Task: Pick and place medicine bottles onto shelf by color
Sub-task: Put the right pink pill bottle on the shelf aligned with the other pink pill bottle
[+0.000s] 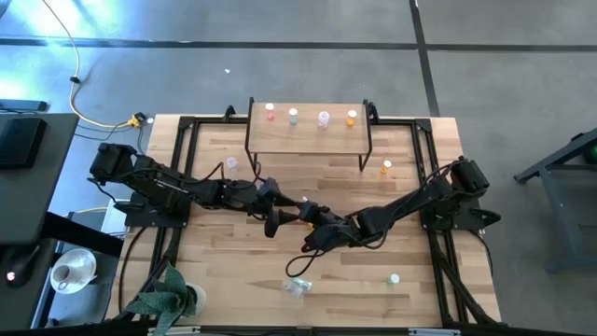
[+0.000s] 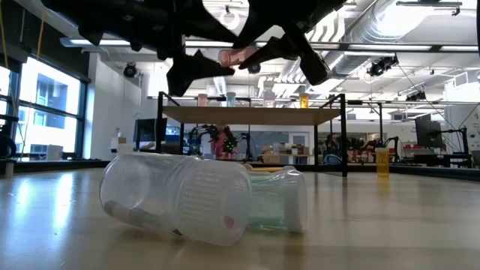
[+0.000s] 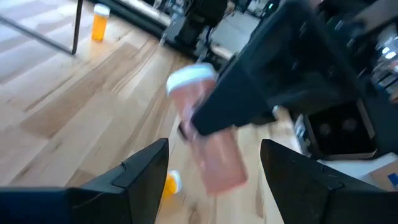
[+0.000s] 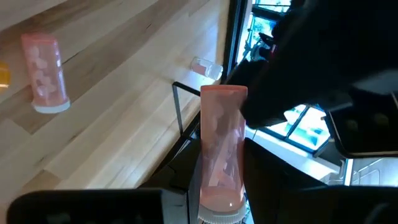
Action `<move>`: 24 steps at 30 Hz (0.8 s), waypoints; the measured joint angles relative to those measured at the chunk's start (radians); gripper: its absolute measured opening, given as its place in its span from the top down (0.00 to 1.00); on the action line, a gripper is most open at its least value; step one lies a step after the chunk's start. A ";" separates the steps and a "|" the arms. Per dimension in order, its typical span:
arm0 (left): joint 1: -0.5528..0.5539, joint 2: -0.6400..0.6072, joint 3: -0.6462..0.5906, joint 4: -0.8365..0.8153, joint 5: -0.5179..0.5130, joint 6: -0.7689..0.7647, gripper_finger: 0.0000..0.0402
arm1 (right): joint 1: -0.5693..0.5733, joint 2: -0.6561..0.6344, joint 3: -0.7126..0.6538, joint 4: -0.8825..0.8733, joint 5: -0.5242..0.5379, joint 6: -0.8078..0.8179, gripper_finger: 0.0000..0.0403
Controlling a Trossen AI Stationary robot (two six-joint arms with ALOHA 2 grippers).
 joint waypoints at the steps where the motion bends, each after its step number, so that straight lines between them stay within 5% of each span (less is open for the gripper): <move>1: 0.001 -0.001 0.001 0.004 0.000 0.000 0.40 | 0.000 0.000 0.000 0.003 0.000 0.000 0.79; 24: 0.002 -0.001 0.001 -0.008 -0.004 0.023 0.74 | -0.003 0.000 -0.001 0.017 0.016 -0.030 0.79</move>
